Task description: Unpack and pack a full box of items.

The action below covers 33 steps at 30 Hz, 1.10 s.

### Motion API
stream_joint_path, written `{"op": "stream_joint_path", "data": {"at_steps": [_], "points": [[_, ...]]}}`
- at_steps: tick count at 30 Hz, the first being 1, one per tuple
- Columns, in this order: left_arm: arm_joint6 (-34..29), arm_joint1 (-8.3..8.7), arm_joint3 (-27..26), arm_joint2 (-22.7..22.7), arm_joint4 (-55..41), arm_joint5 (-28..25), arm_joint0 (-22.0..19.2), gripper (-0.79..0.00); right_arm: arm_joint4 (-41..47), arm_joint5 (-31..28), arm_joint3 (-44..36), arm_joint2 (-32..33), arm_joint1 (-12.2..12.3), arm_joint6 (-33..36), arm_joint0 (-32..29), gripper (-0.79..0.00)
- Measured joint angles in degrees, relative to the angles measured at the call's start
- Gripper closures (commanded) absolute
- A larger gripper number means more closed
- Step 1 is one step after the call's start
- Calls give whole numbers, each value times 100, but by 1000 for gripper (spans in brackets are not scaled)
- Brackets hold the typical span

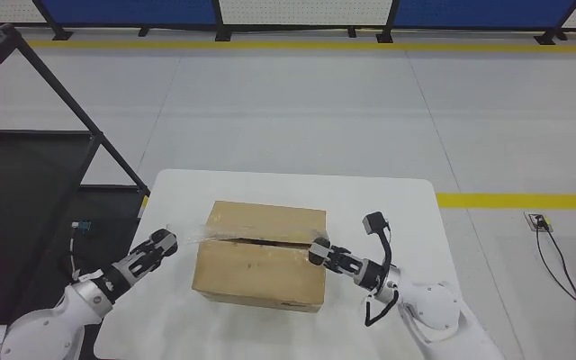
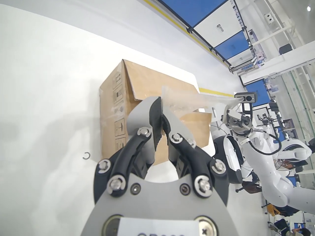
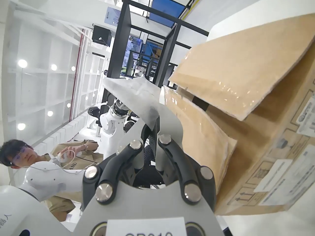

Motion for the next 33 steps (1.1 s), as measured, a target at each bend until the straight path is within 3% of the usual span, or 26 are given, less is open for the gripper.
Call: {"op": "stream_joint_path", "data": {"at_steps": [11, 24, 33], "points": [[-234, 84, 460, 253, 191, -227, -467, 0, 255, 992, -620, 195, 73, 133, -536, 0], [-207, 92, 451, 389, 242, -101, -433, 0, 275, 1149, -638, 173, 69, 82, -548, 0], [-451, 138, 529, 625, 393, 266, -610, 0, 700, 2488, -498, 104, 50, 153, -228, 0]]}}
